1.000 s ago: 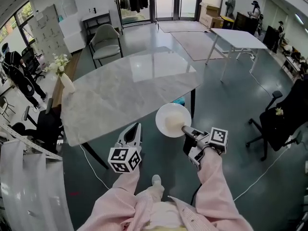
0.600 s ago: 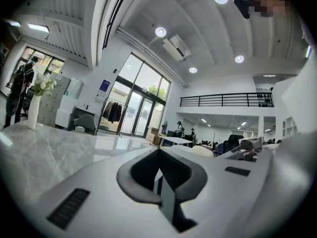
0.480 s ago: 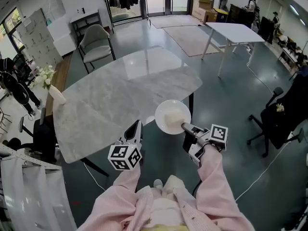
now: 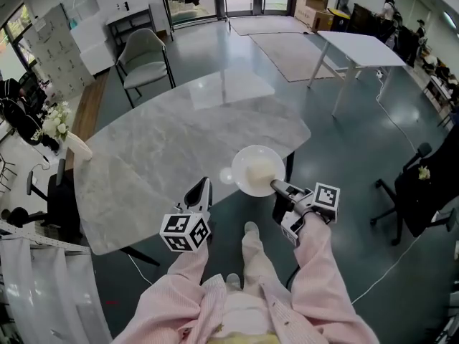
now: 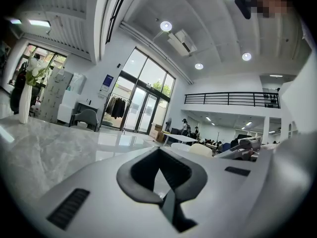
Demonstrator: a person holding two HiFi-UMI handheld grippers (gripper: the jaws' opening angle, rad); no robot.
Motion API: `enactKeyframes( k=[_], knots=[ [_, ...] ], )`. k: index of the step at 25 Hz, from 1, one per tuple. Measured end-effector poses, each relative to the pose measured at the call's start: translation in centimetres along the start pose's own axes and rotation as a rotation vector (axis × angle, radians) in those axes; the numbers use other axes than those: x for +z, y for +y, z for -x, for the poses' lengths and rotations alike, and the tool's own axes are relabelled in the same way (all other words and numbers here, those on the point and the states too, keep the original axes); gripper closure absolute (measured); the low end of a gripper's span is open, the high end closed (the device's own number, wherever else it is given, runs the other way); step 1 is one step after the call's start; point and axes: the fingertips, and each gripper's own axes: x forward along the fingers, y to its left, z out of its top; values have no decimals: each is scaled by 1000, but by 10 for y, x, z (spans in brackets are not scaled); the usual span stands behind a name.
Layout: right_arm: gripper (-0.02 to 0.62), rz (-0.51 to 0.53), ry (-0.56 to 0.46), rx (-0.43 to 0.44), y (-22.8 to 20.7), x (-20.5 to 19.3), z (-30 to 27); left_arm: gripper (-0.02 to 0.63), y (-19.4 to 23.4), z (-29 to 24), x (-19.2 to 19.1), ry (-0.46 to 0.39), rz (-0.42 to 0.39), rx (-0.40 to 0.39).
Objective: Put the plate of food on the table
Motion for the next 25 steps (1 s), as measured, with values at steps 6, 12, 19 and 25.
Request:
enactKeyframes(
  k=[6,12,19,25],
  knots=[
    [580,-8,29,-14,3,55,-49,615,26,-64,11,19,35,38],
    [580,1,60,-23,0,115,-80,615,32,-127,13,40,62,69],
    [580,-12,103,-66,-21,163,-116,615,50,-181,6,75,99,117],
    [580,-5,154,-94,-43,189,-150,615,67,-214,-17,128,142,154]
  ],
)
